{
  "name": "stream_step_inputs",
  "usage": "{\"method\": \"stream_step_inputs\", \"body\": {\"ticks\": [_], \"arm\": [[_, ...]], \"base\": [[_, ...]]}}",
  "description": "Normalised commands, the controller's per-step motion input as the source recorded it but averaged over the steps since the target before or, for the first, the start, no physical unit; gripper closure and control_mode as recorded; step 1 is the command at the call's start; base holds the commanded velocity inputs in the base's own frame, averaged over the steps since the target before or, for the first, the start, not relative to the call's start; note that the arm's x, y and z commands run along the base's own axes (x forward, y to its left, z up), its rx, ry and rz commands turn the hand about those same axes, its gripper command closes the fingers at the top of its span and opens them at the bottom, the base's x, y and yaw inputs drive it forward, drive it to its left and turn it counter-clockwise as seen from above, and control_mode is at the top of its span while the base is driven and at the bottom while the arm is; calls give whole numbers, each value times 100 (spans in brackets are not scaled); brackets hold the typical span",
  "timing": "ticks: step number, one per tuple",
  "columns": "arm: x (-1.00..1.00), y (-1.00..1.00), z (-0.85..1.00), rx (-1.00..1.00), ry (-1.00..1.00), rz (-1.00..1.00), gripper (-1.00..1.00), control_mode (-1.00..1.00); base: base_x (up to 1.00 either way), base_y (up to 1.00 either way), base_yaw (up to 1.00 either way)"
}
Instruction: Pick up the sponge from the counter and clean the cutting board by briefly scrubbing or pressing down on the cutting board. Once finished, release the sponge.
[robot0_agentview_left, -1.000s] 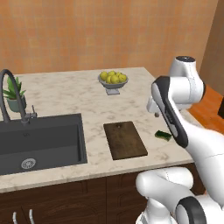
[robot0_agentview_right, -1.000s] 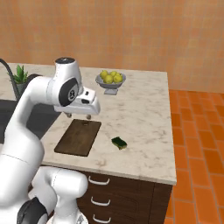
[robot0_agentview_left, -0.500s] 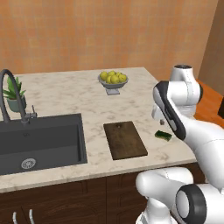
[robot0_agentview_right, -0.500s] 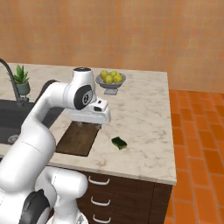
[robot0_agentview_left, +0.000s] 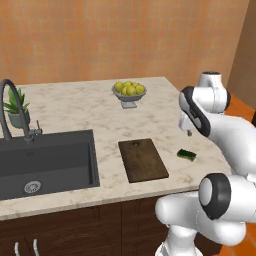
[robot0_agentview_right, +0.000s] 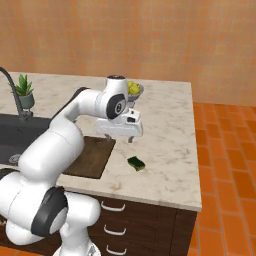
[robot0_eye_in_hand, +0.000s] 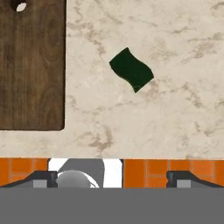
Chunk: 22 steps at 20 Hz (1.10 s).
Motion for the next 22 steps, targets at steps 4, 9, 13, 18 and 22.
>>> {"method": "stream_step_inputs", "body": {"ticks": [4,9,13,18,22], "arm": [[43,-31,-16,0,3,7,-100,-100],[31,-29,-28,0,1,9,-100,-100],[33,-16,-31,0,0,15,-100,-100],[32,-3,-34,0,0,22,-100,-100],[33,0,-29,0,0,24,-100,-100]], "base": [[0,0,0],[0,0,0],[0,0,0],[0,0,0],[0,0,0]]}}
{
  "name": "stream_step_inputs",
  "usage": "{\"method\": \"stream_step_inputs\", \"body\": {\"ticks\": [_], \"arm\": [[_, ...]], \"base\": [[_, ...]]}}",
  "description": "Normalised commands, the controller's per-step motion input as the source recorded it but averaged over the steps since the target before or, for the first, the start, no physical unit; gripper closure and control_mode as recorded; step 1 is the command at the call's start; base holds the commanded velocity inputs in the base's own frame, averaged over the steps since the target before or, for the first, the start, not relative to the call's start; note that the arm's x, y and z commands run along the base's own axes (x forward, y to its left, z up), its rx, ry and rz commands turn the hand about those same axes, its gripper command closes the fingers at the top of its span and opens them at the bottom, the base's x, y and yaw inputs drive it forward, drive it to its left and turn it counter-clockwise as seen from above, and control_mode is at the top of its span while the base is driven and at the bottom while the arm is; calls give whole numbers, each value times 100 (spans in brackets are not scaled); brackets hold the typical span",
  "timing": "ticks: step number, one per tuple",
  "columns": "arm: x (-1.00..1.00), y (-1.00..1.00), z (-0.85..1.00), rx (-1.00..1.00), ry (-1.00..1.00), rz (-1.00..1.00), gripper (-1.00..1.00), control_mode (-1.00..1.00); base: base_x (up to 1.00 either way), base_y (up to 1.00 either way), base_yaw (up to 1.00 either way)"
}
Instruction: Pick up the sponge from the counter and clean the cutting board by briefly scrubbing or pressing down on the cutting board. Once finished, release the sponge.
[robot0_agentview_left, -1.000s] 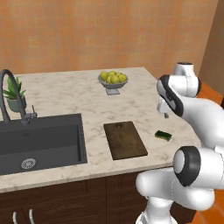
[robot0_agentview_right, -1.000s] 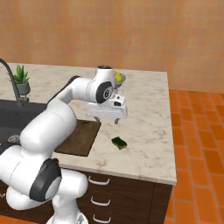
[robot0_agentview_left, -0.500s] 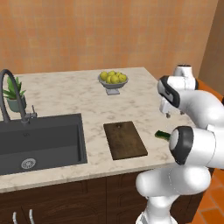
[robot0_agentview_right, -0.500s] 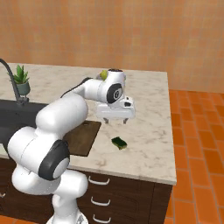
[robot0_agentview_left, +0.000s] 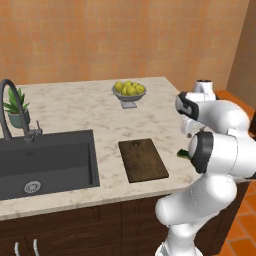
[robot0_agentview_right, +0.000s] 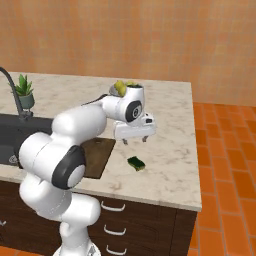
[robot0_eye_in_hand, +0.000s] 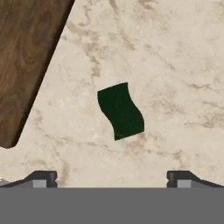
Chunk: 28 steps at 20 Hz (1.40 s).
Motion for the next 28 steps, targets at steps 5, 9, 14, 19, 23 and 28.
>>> {"method": "stream_step_inputs", "body": {"ticks": [5,9,14,19,23,28], "arm": [[45,0,-37,0,0,22,-100,-100],[32,0,-44,0,0,15,-100,-100],[-2,0,-35,0,0,5,-100,-100],[-6,11,-35,0,0,2,-100,-100],[-2,4,-39,0,0,2,-100,-100],[0,-2,-19,0,0,7,-100,-100]], "base": [[0,0,0],[0,0,0],[0,0,0],[0,0,0],[0,0,0],[0,0,0]]}}
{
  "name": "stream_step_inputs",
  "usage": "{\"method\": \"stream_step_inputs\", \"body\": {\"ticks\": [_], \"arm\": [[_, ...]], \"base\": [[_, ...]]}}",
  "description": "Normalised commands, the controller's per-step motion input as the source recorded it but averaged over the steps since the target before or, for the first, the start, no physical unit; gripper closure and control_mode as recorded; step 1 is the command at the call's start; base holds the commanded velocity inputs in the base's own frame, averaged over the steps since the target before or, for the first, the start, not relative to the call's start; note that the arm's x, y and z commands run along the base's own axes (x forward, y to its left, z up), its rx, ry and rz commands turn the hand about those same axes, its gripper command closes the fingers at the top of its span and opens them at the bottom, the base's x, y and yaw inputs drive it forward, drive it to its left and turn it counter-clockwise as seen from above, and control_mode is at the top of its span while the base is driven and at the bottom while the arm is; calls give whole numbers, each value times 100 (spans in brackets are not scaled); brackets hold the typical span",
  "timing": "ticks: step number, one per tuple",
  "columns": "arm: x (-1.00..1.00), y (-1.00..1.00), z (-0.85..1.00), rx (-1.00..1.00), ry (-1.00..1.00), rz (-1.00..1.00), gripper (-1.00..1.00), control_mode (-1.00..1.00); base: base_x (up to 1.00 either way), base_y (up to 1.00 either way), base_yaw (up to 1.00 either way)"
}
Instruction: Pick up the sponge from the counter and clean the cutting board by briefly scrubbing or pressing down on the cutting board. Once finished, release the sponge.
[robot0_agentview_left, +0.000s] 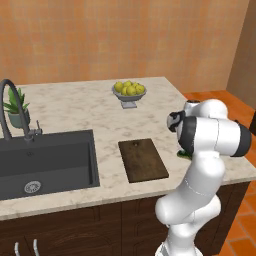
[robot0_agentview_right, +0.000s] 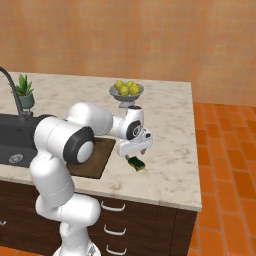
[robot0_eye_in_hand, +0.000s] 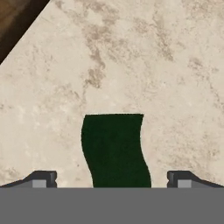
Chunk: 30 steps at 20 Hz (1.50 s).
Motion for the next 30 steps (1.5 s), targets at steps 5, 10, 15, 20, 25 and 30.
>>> {"method": "stream_step_inputs", "body": {"ticks": [5,10,15,20,25,30], "arm": [[0,0,-12,0,0,9,-100,-100],[-4,-3,-14,0,0,13,-100,-100],[-1,-11,-23,0,0,11,-100,-100],[-10,0,-34,0,0,9,-100,-100],[-6,0,-37,0,0,6,-100,-100],[0,12,-9,0,-1,1,100,-100]], "base": [[0,0,0],[0,0,0],[0,0,0],[0,0,0],[0,0,0],[0,0,0]]}}
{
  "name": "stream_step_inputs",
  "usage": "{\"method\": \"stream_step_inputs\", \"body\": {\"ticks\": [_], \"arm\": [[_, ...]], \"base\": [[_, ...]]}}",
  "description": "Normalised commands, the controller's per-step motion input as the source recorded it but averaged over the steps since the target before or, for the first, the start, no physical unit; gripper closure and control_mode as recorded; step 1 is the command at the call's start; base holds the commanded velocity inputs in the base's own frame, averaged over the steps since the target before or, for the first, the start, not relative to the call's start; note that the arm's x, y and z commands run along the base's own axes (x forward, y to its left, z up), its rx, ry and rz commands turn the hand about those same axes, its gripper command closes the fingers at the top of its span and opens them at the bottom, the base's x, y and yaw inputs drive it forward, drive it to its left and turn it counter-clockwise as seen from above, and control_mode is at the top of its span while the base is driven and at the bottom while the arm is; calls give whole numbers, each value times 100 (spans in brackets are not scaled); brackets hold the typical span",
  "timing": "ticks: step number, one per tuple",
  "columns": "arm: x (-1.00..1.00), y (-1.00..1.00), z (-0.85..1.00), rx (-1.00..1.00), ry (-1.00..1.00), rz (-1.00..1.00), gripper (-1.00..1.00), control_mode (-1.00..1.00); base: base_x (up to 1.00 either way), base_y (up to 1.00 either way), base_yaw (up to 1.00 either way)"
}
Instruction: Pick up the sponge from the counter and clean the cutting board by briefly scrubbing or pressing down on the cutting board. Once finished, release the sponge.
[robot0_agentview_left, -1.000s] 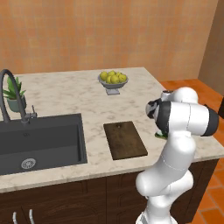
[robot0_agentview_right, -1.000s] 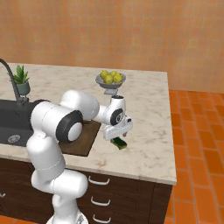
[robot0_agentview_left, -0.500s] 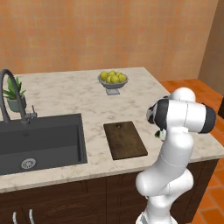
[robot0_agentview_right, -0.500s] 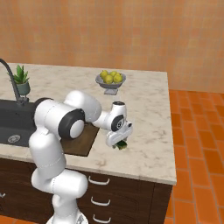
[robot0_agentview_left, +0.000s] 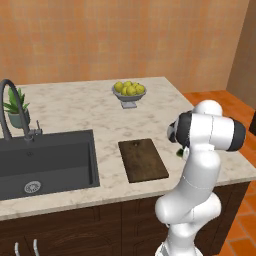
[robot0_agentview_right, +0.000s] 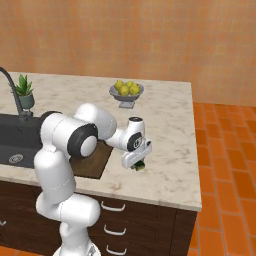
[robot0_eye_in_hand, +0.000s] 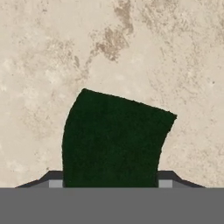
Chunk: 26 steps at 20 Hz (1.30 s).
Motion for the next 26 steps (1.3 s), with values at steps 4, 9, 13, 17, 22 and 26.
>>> {"method": "stream_step_inputs", "body": {"ticks": [4,9,13,17,22,26], "arm": [[-11,21,19,0,-15,-1,100,-100],[-7,56,57,0,-5,-23,100,-100],[5,98,67,0,11,-23,100,-100],[12,83,65,-2,12,9,100,-100],[-11,44,-3,13,-20,28,100,-100],[9,44,-13,22,-19,13,100,-100]], "base": [[0,0,0],[0,0,0],[0,0,0],[0,0,0],[0,0,0],[0,0,0]]}}
